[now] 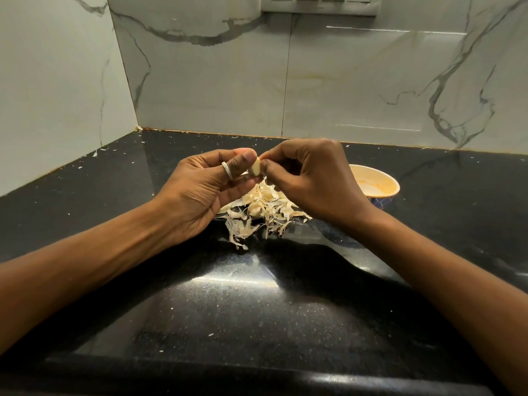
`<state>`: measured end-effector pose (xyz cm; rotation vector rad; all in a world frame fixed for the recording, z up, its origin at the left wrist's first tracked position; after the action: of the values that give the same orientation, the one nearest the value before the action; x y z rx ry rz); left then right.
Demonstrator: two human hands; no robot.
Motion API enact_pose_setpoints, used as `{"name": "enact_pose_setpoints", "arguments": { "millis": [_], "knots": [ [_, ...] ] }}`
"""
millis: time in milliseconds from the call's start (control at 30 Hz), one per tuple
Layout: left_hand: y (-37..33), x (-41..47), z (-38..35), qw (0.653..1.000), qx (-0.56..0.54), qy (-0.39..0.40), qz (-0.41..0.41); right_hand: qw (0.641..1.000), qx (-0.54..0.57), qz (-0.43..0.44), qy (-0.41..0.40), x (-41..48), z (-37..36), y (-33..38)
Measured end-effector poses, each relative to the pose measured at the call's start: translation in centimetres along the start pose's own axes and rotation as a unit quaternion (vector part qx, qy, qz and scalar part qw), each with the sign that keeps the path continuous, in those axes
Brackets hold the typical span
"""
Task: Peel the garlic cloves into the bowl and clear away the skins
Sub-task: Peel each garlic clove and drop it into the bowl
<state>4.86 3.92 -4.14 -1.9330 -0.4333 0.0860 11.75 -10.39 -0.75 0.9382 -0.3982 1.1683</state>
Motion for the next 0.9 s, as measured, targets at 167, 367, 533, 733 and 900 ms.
{"name": "enact_pose_setpoints", "arguments": {
  "millis": [167,367,533,733,900],
  "knots": [
    [0.01,-0.04,-0.10,1.000,-0.008,-0.002,-0.003,1.000,0.001,-0.001,0.002,0.03,-0.14,-0.17],
    [-0.12,-0.20,-0.46,1.000,-0.026,0.002,-0.003,1.000,0.003,-0.011,-0.001,0.14,-0.10,-0.37],
    [-0.20,-0.22,-0.70,0.999,-0.051,0.012,-0.006,1.000,0.001,-0.022,-0.017,0.16,0.02,-0.44],
    [-0.16,0.00,-0.30,0.999,-0.036,0.008,-0.010,1.000,-0.003,-0.003,-0.023,0.00,0.00,0.15],
    [-0.06,0.06,-0.03,1.000,-0.028,0.003,-0.009,1.000,-0.009,0.005,-0.026,-0.02,-0.10,0.17]
  ]
}}
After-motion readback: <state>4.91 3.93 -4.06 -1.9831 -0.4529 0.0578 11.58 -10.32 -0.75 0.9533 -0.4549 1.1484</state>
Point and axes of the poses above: each hand's wrist, its own x-axis towards the middle knuckle, its own z-axis out of the back of the hand, y = z × x, the point moved 5 cm from there along x, towards the middle knuckle, and after that the axes turned 2 degrees about y, right-handed, at the moved point
